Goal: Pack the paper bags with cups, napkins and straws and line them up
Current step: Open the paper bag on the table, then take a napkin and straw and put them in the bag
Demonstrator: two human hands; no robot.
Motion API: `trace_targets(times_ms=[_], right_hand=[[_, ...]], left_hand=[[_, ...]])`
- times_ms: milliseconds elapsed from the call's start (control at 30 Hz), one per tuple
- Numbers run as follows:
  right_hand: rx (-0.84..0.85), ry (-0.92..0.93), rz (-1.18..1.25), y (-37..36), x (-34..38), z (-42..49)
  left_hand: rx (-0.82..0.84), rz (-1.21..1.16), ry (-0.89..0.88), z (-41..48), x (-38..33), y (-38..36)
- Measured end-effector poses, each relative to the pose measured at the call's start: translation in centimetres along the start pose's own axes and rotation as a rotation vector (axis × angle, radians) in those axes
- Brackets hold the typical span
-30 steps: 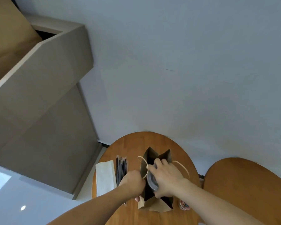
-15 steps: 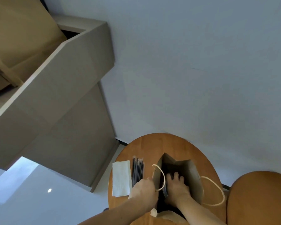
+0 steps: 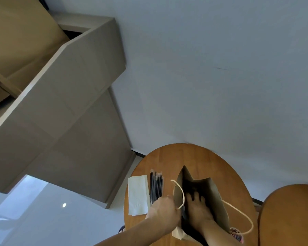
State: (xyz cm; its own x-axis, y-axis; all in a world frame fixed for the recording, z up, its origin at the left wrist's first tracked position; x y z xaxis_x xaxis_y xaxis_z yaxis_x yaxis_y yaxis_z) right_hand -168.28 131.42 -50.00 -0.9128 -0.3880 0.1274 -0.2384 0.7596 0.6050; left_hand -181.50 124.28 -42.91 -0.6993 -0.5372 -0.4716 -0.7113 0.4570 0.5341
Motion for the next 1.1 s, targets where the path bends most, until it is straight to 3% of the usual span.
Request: trace_targets(times_ms=[167, 400, 533, 667, 833, 1100], right_hand=[[-0.032, 0.033, 0.068, 2.5, 0.9, -2.4], [-0.103, 0.141, 0.064, 8.2, 1.0, -9.3], [-0.288, 0.176, 0.132, 11.8, 1.7, -12.9], [-0.443, 0.29, 0.203, 14.7, 5.4, -13.2], [-0.273, 0.328, 0.244, 13.5, 11.9, -8.4], [-0.06, 0.11, 0.391, 4.8, 16.8, 2.2]], left_hand=[[0.082, 0.058, -0.031, -0.2, -0.7, 0.9], [0.367, 0.168, -0.183, -0.7, -0.1, 4.0], [0.264, 0.303, -0.162, -1.5, 2.2, 6.6], [0.09, 0.233, -0.134, -2.0, 4.9, 9.7], [0.033, 0.167, -0.019, -1.7, 10.0, 12.4], [0.033, 0.029, 0.067, 1.1, 16.9, 11.8]])
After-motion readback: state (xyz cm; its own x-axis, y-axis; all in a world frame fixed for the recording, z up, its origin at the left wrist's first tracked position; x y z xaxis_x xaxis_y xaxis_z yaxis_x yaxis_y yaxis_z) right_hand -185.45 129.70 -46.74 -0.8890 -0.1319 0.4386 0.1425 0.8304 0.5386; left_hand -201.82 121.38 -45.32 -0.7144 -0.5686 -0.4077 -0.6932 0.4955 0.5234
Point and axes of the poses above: each hand's wrist, its own z-axis towards the middle knuckle, its own y-axis out of the back of the hand, x = y × z, the point moved 1 cm from there along z, towards the middle knuckle, and after that the axes turned 12 degrees about x, right-handed, at the moved point
